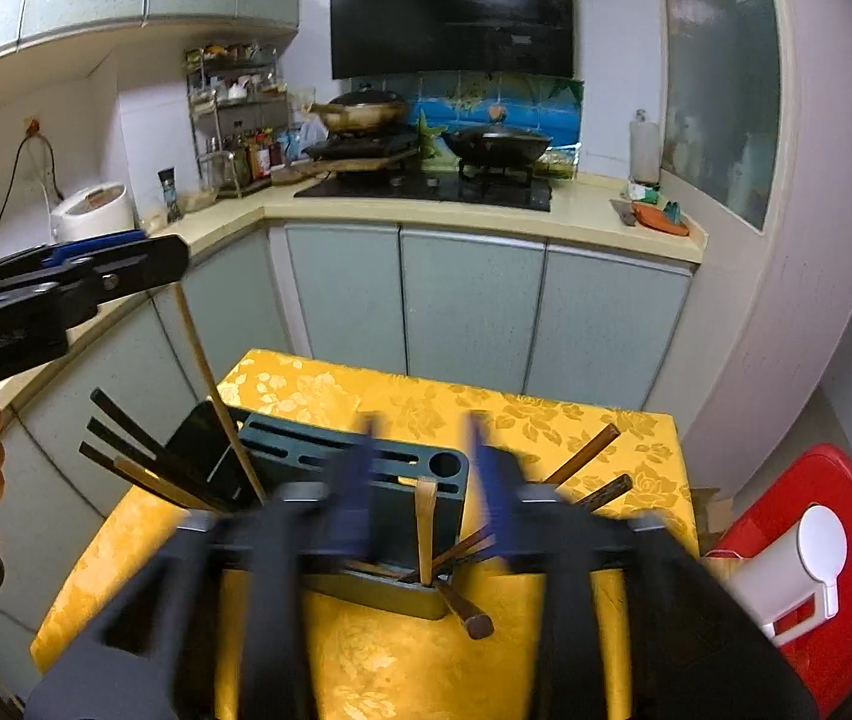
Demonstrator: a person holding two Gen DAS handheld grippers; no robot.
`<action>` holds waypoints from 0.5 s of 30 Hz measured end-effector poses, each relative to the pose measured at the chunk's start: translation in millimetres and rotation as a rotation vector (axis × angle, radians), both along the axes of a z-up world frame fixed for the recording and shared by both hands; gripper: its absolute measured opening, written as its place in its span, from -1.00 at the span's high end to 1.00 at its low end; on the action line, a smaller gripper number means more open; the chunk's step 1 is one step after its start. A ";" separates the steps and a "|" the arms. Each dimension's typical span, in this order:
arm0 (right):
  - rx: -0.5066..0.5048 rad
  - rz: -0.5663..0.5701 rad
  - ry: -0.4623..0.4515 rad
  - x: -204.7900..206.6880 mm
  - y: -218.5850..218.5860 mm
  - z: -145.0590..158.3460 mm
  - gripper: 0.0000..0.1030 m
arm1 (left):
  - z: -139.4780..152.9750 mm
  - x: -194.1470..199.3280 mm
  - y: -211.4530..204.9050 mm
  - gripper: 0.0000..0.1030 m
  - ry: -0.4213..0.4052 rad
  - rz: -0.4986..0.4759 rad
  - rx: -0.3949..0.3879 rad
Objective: Organize utensils
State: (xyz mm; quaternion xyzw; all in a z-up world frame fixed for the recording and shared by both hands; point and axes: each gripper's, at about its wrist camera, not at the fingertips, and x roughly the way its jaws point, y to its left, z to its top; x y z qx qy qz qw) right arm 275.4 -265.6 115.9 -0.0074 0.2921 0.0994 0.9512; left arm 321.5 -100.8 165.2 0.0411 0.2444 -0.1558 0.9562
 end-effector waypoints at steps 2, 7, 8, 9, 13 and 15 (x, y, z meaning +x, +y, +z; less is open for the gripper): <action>0.019 -0.015 -0.021 -4.6 -2.7 2.8 -0.16 | 4.9 -5.0 5.3 -0.37 -0.019 0.011 -0.006; 0.024 -0.017 -0.036 -12.5 -5.2 7.1 -0.17 | 10.2 -18.6 11.8 -0.59 -0.075 0.056 0.033; 0.023 -0.020 -0.040 -15.1 -5.9 7.8 -0.20 | 10.7 -22.5 12.7 -0.62 -0.087 0.063 0.042; 0.024 -0.027 -0.047 -19.0 -7.6 8.9 -0.26 | 10.9 -26.5 13.9 -0.64 -0.097 0.070 0.049; 0.052 -0.043 -0.072 -32.1 -15.3 11.9 -0.44 | 9.5 -41.4 21.8 -0.72 -0.114 0.092 0.048; 0.069 -0.058 -0.099 -43.3 -20.6 14.9 -0.63 | 6.8 -49.1 27.0 -0.75 -0.107 0.100 0.036</action>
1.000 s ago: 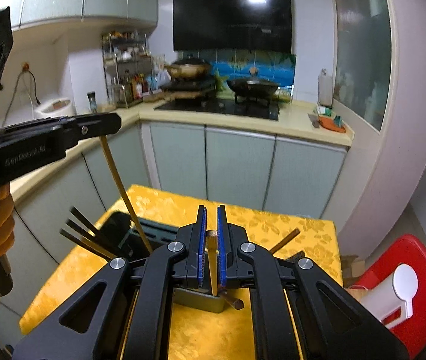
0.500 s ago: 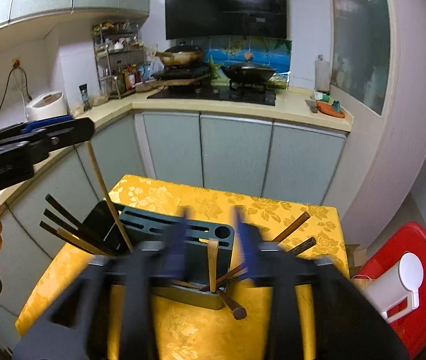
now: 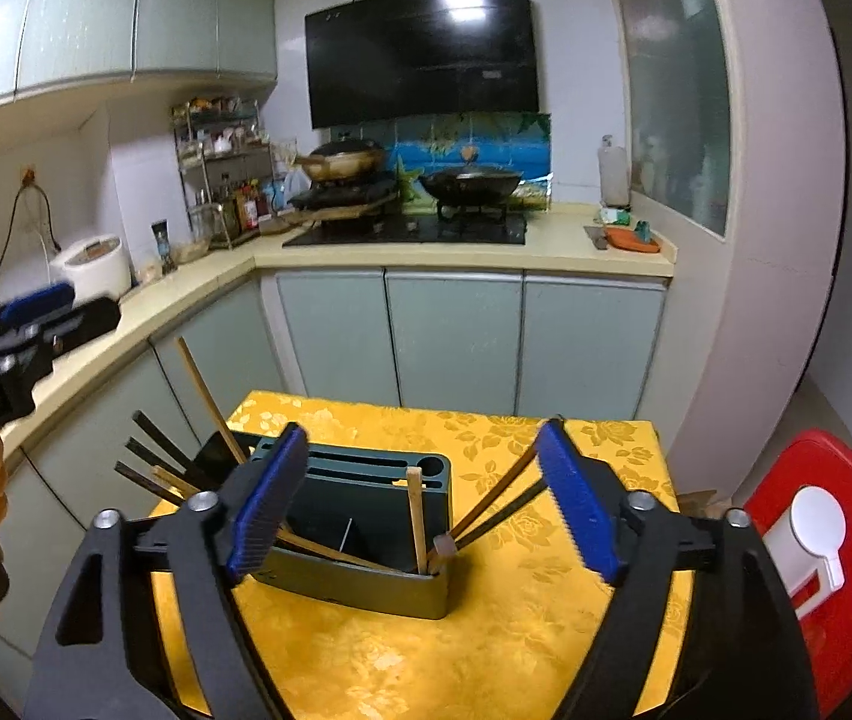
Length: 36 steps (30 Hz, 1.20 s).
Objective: Organize utensils
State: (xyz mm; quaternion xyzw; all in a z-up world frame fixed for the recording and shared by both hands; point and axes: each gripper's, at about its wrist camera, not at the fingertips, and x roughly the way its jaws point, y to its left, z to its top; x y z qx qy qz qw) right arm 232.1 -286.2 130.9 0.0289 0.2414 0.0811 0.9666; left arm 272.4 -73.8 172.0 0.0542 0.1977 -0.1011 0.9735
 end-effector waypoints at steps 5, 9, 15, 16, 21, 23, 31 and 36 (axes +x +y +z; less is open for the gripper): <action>0.015 -0.031 -0.065 -26.5 -6.6 4.0 -0.83 | -8.8 -24.7 8.8 -0.78 -0.034 0.044 0.023; 0.018 -0.037 -0.086 -49.6 -4.6 -3.5 -0.87 | -24.4 -49.8 14.5 -0.80 -0.039 0.057 0.025; -0.007 -0.048 -0.086 -81.6 6.9 -27.8 -0.87 | -59.1 -78.4 22.2 -0.80 0.001 0.097 0.030; -0.012 -0.050 -0.083 -87.7 10.1 -34.3 -0.87 | -66.4 -83.6 24.4 -0.80 0.004 0.105 0.032; -0.023 -0.052 -0.071 -103.8 22.1 -56.2 -0.87 | -95.4 -107.0 29.4 -0.80 0.028 0.128 0.032; -0.026 -0.053 -0.070 -111.1 27.1 -65.8 -0.87 | -107.0 -117.6 31.2 -0.80 0.029 0.137 0.033; -0.026 -0.058 -0.071 -136.0 38.2 -91.7 -0.87 | -152.4 -147.3 44.2 -0.80 0.080 0.177 -0.008; -0.013 -0.086 -0.065 -148.6 38.5 -103.1 -0.87 | -170.5 -157.5 51.3 -0.80 0.104 0.206 -0.015</action>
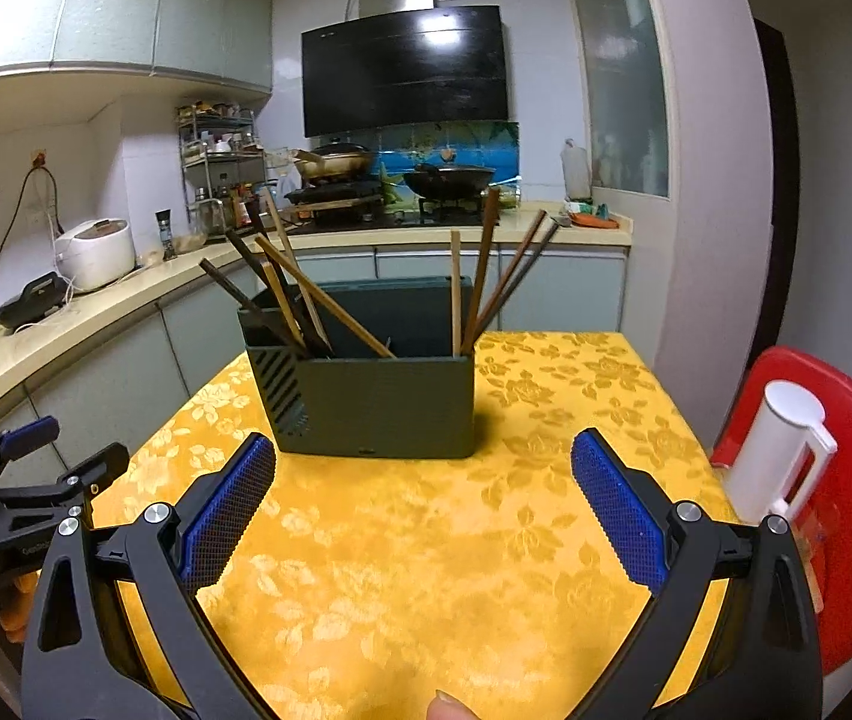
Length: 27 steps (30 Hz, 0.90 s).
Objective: Organize utensils
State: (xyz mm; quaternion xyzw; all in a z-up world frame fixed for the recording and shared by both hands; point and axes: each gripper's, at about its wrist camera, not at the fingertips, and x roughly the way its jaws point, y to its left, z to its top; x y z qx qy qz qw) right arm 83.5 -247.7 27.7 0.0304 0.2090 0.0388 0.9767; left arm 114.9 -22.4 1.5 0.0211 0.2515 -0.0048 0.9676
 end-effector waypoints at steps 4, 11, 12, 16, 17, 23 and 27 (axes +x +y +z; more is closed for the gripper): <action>0.000 -0.007 -0.002 -9.1 3.0 -8.3 -0.87 | -4.6 -9.2 -0.9 -0.80 -0.002 0.001 0.000; -0.024 -0.006 -0.013 -19.4 9.6 -13.6 -0.87 | -3.6 -21.1 -3.3 -0.80 -0.016 -0.009 0.023; -0.023 -0.006 -0.014 -19.9 9.6 -14.3 -0.87 | -3.7 -21.5 -3.3 -0.80 -0.016 -0.010 0.023; -0.024 -0.004 -0.010 -19.9 9.5 -17.0 -0.87 | -3.4 -21.2 -4.0 -0.80 -0.016 -0.010 0.028; -0.021 -0.006 -0.011 -19.9 9.6 -17.1 -0.87 | -3.8 -21.2 -3.9 -0.81 -0.017 -0.009 0.031; -0.008 0.002 0.003 -18.4 9.2 -22.2 -0.87 | -8.7 -17.9 -2.0 -0.81 0.000 -0.006 0.037; -0.002 0.004 0.008 -17.9 9.1 -23.7 -0.87 | -6.4 -18.6 0.2 -0.81 -0.006 -0.003 0.034</action>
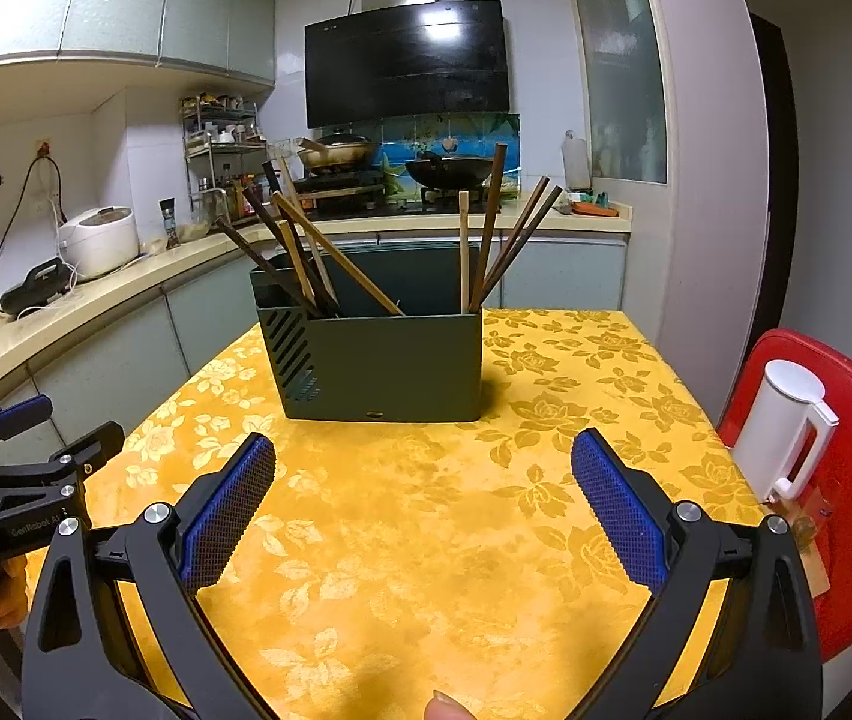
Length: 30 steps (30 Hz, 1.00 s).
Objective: Organize utensils
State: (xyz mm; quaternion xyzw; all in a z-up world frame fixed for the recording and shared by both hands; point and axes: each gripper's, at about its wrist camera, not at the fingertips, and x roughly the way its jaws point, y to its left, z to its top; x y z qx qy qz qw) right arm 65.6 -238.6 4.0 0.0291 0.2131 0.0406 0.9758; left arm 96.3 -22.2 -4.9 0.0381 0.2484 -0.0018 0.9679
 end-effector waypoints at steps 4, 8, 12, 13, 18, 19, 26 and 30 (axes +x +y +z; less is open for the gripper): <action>-0.001 0.001 -0.001 0.1 0.0 0.2 -0.87 | 1.7 -0.3 1.1 -0.81 0.000 0.000 -0.011; 0.001 0.001 0.000 0.0 0.3 0.1 -0.87 | 2.5 -1.0 0.1 -0.81 -0.003 -0.002 -0.008; -0.001 0.000 -0.002 0.3 0.1 -0.7 -0.87 | 2.2 -1.4 -0.2 -0.81 -0.003 -0.001 -0.011; -0.002 -0.001 -0.003 -0.3 1.2 -1.0 -0.87 | 2.2 -1.4 -0.5 -0.81 -0.002 -0.001 -0.012; 0.003 -0.005 0.004 -0.4 1.9 -3.2 -0.87 | 1.5 -0.6 -2.6 -0.81 0.006 -0.004 -0.014; 0.003 -0.005 0.005 -0.5 2.0 -3.2 -0.87 | 1.1 -0.4 -3.0 -0.81 0.008 -0.004 -0.014; 0.002 0.003 0.008 -2.2 4.1 -3.3 -0.87 | 0.4 -0.8 -4.0 -0.81 0.012 -0.006 -0.019; 0.003 0.003 0.008 -2.6 4.6 -3.4 -0.87 | 0.5 -0.8 -4.1 -0.81 0.010 -0.005 -0.017</action>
